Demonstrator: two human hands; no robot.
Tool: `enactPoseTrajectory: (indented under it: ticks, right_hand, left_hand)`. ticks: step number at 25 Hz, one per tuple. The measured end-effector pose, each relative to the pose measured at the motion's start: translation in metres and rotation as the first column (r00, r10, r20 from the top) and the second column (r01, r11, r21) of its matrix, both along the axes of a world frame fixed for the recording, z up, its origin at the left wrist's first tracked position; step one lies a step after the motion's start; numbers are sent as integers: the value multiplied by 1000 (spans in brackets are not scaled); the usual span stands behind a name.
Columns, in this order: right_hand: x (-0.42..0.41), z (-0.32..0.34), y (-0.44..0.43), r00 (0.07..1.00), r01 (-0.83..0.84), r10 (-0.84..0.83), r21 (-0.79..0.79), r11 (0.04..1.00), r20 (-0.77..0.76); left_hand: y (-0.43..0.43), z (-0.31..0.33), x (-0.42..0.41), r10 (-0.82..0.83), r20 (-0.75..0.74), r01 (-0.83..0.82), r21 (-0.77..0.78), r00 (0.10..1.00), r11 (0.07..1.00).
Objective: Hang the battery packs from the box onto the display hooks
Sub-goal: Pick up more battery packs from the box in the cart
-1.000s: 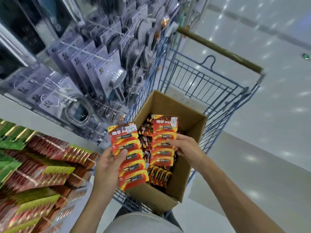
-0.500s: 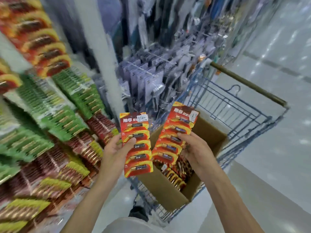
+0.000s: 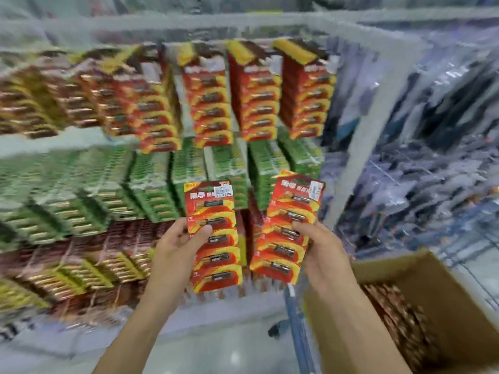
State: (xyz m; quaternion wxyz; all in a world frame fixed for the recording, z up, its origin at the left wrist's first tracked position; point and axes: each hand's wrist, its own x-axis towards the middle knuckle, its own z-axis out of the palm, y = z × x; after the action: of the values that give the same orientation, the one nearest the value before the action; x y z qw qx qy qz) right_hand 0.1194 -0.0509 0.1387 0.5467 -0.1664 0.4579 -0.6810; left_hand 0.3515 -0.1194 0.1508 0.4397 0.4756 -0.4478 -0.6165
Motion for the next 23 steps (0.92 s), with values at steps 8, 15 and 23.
enactPoseTrajectory:
  ticks: [8,15,23]
  right_hand:
    - [127,45,-85,977,-200,199,-13,980,-73]
    - [238,76,-138,980,-179,173,-56,982,-93]
    - [257,82,-149,992,-104,100,-48,993,-79]
  left_hand:
    - [-42,45,138,168,-63,-174,-101,984,979]
    - [-101,67,243,166,-85,-175,-117,982,978]
    - [-139,68,250,90,-143,-95,-26,986,995]
